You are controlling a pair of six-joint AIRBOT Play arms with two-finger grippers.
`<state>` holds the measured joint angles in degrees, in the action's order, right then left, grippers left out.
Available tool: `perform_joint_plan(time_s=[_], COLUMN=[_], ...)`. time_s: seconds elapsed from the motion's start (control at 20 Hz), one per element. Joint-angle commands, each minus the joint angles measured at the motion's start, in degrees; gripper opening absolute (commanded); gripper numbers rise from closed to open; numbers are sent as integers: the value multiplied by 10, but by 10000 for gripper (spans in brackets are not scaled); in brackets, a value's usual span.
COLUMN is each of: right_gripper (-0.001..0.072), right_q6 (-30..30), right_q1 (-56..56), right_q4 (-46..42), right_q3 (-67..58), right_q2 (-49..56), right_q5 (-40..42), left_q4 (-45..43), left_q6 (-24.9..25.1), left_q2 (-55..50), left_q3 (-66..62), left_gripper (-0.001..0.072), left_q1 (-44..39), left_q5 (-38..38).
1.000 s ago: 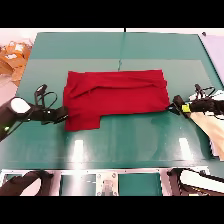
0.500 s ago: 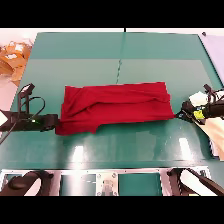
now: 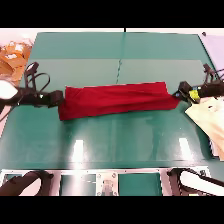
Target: Fold the shirts.
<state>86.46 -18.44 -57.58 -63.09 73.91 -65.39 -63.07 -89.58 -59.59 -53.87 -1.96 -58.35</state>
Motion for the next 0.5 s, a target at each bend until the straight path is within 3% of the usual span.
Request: perform_joint_plan(time_s=[0.0, 0.3, 0.35, 0.4, 0.45], right_gripper=[19, 21, 42, 158, 269], right_q6=[-1, 9, 15, 16, 16], right_q1=[43, 73, 73, 71, 68], right_q4=[21, 21, 21, 21, 21], right_q3=[-100, -203, -210, -217, -226], right_q2=[106, 282, 298, 309, 313], right_q5=[30, 63, 75, 89, 90], left_q4=[7, 54, 57, 57, 58], left_q6=[16, 66, 71, 71, 71], left_q2=[-106, -262, -273, -277, -275], left_q3=[-78, -145, -147, -148, -149], left_gripper=[25, 26, 27, 29, 272], left_q1=[0, 0, 0, 0, 4], left_q5=[36, 112, 142, 170, 188])
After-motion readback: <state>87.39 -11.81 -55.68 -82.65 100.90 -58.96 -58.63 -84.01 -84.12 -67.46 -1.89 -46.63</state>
